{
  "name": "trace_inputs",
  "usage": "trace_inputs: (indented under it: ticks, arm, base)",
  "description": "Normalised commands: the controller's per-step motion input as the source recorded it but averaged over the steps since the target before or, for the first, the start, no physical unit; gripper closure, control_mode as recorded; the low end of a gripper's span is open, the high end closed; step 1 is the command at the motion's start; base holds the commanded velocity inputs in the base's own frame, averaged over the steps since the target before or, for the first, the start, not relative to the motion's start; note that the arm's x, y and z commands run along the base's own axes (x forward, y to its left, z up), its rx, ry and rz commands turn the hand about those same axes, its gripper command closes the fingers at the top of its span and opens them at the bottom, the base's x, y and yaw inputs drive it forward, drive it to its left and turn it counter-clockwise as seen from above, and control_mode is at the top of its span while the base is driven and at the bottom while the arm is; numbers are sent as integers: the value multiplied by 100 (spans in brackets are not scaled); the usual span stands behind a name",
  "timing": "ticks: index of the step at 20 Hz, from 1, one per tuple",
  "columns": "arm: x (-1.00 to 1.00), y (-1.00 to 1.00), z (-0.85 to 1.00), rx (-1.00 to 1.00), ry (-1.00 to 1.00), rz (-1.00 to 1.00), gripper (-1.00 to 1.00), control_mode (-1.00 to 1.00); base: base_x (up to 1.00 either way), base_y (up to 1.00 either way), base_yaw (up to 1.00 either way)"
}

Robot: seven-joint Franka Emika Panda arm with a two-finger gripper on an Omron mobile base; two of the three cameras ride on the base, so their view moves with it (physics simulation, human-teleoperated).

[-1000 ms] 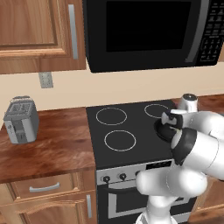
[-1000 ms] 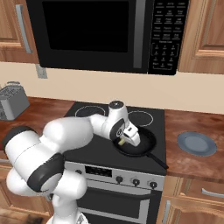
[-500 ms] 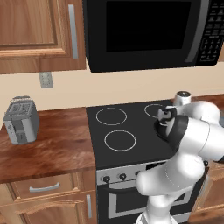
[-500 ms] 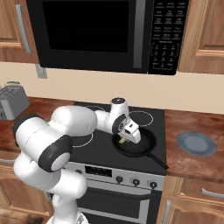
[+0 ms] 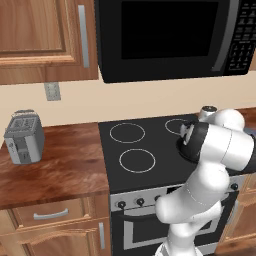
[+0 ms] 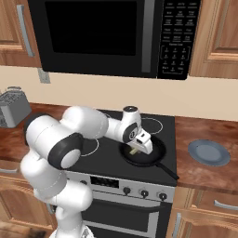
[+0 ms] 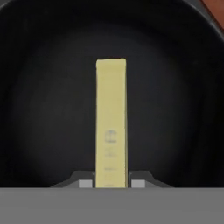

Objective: Pick up the butter stick and place it in the pan. Then turn on the burner for the pan.

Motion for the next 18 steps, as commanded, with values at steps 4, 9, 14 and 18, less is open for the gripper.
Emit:
trace_inputs:
  ticks: [4,9,14,18]
  arm:
    - [9,-15,-22,2,0,0,100,-100]
    - [13,-9,-9,1,0,0,100,-100]
    - [9,0,-5,0,1,0,-100,-100]
    - [0,0,0,0,0,0,-100,-100]
  base:
    - [0,0,0]
    - [0,0,0]
    - [0,0,0]
    - [0,0,0]
